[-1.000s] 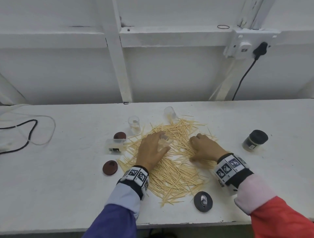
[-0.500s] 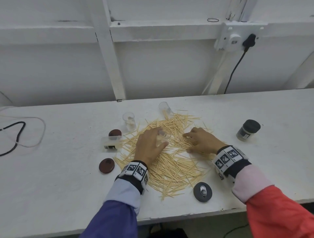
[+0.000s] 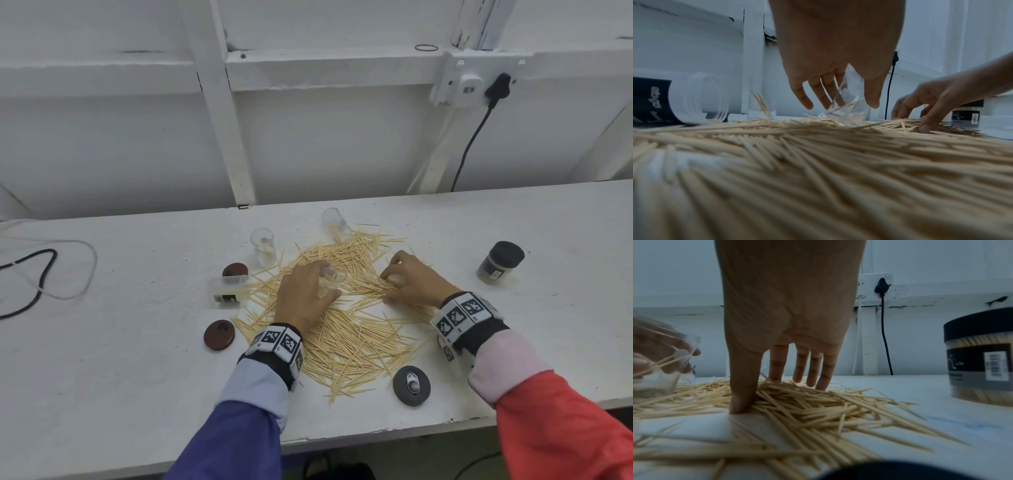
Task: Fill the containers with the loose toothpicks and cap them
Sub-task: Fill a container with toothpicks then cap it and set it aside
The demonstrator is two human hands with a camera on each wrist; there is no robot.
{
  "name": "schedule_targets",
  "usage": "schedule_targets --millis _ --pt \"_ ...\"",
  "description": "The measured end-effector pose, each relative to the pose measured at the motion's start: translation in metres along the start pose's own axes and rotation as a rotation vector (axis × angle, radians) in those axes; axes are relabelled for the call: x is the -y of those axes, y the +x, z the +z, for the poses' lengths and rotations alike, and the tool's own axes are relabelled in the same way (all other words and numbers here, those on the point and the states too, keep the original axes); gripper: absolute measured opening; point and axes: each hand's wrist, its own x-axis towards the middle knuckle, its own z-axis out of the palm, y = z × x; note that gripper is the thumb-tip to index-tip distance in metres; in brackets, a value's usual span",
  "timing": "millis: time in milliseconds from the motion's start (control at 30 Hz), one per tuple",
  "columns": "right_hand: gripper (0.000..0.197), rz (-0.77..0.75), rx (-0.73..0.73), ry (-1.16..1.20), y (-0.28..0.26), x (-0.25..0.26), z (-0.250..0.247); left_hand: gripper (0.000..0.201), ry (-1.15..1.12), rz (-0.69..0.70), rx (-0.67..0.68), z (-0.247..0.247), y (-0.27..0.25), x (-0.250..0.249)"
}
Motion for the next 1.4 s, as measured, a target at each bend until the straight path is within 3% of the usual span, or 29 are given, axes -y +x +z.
schedule_targets --millis 367,667,900,1067,1400 --pt "0.015 -0.048 0.009 -0.149 0.001 0.006 0.001 0.051 -0.034 0.069 -0.05 0.002 -0.002 0.0" --pt "0.03 -0.077 -0.004 -0.142 0.0 0.009 0.0 0.041 -0.034 0.099 -0.07 0.006 0.002 0.007" --pt "0.02 -0.113 -0.005 -0.195 0.0 0.013 0.004 0.038 -0.024 0.097 -0.031 0.007 0.003 0.008" --pt "0.028 -0.149 -0.039 -0.305 0.001 0.015 0.008 0.051 -0.045 0.072 -0.043 0.004 0.002 0.006" --pt "0.026 -0.187 -0.139 -0.227 0.002 0.018 0.01 0.055 -0.049 0.045 -0.064 0.003 0.0 0.002"
